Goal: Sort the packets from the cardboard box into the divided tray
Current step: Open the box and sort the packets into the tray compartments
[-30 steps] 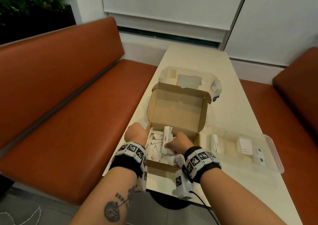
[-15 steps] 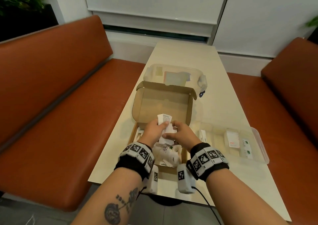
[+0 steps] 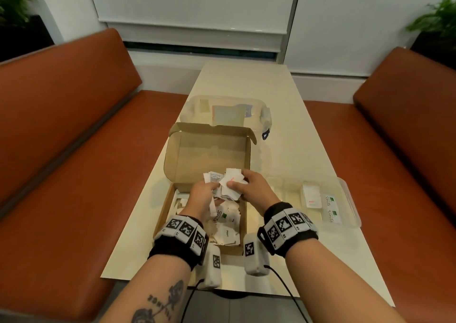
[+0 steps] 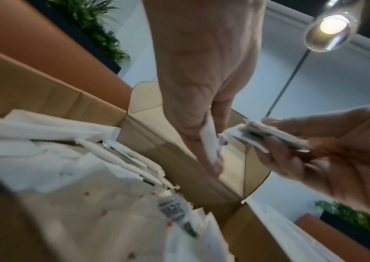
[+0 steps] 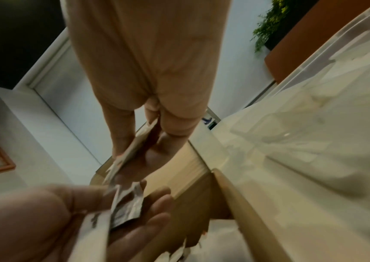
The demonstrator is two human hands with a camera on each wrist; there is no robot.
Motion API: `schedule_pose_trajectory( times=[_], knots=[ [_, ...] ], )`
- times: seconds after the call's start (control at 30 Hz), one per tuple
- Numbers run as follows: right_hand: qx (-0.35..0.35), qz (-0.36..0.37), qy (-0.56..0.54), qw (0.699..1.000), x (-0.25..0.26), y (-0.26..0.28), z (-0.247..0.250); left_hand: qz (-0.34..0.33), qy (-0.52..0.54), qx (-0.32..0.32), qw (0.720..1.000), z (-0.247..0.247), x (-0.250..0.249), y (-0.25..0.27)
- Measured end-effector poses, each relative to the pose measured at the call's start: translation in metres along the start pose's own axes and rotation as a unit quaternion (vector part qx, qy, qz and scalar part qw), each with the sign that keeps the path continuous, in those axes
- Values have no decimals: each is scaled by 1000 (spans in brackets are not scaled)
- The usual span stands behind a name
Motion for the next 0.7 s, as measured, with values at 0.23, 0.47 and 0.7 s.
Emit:
schedule_pose_trajectory(
  times=[0.23, 0.47, 0.7],
  knots=[
    [26, 3, 11, 1000, 9, -4, -21, -34, -44, -26, 998, 12, -9, -4],
    [144, -70, 8, 987, -2, 1, -39, -12, 56, -53, 997, 19, -13, -4],
    [175, -69, 4, 982, 3, -1, -42, 7, 103, -26, 994, 23, -11, -11]
  ],
)
Point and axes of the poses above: each hand's wrist, its own y-axis away from the middle knuckle, its own z-axis out of the back of the hand, x = y × z, the point moved 3 cm from there along -y, towards the middle knuckle, and after that the axes turned 7 degrees about -z, right-handed, at the moved point
